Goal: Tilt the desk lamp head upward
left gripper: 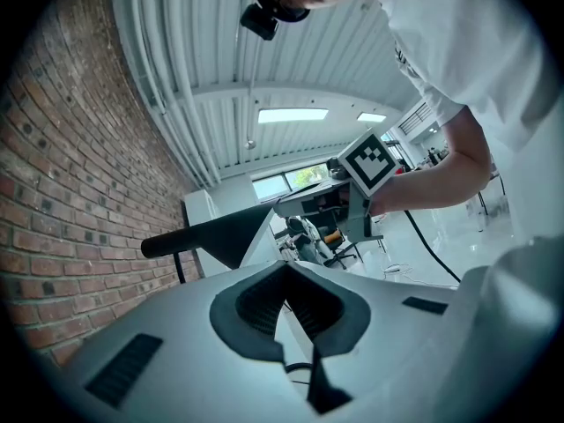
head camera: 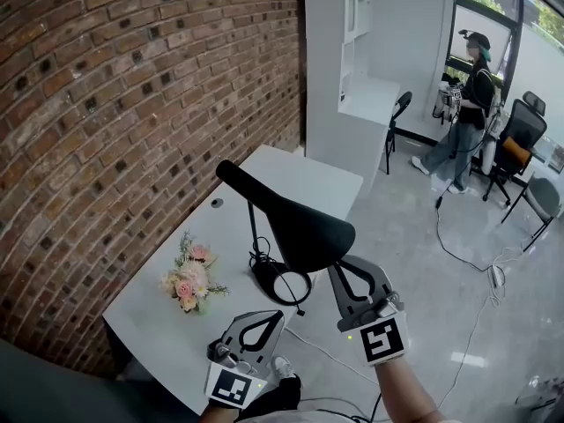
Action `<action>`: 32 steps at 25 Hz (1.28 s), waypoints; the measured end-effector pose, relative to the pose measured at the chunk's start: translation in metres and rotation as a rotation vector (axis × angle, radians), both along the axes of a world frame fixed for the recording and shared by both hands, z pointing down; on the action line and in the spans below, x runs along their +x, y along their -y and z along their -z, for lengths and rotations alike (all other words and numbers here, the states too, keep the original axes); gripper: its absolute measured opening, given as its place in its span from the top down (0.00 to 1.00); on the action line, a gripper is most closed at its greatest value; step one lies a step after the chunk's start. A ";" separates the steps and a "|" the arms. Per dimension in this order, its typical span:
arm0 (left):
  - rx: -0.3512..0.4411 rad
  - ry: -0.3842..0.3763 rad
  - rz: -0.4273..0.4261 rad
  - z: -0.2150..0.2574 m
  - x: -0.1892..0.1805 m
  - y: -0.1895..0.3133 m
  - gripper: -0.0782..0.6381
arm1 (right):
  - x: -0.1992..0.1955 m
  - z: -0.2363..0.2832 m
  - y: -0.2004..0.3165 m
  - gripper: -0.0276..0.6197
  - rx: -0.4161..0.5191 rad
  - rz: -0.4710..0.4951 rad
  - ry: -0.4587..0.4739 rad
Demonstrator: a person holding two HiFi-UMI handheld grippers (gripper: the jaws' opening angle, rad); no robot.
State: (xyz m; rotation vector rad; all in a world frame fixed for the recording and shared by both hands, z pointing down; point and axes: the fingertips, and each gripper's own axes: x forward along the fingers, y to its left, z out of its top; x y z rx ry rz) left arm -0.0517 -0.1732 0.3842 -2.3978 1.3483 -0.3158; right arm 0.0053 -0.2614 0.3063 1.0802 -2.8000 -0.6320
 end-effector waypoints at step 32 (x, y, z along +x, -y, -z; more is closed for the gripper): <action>-0.001 0.065 -0.031 0.018 0.077 -0.131 0.88 | 0.076 -0.046 -0.184 0.93 -0.143 0.020 -0.036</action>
